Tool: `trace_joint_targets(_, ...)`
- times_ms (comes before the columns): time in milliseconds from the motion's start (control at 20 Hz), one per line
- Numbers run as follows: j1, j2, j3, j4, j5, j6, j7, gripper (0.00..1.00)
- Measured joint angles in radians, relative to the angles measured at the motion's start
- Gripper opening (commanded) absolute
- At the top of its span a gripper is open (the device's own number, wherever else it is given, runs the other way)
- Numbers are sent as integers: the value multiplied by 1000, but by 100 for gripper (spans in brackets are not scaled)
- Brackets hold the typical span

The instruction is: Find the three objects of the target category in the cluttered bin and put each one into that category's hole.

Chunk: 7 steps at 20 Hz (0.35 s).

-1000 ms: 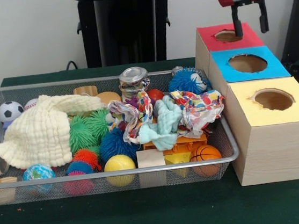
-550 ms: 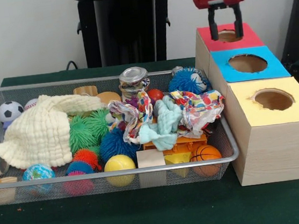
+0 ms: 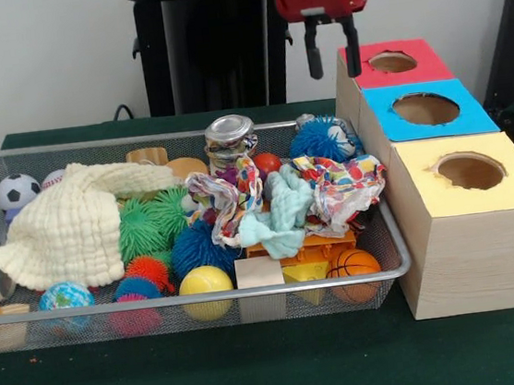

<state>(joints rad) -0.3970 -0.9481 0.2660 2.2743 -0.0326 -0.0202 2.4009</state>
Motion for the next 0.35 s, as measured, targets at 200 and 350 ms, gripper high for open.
trace_joint_targets(200, -57, -1, 13, 0, -27, 6, 0, 100)
trace_joint_targets(350, -75, -2, 17, 0, -44, 14, 0, 100)
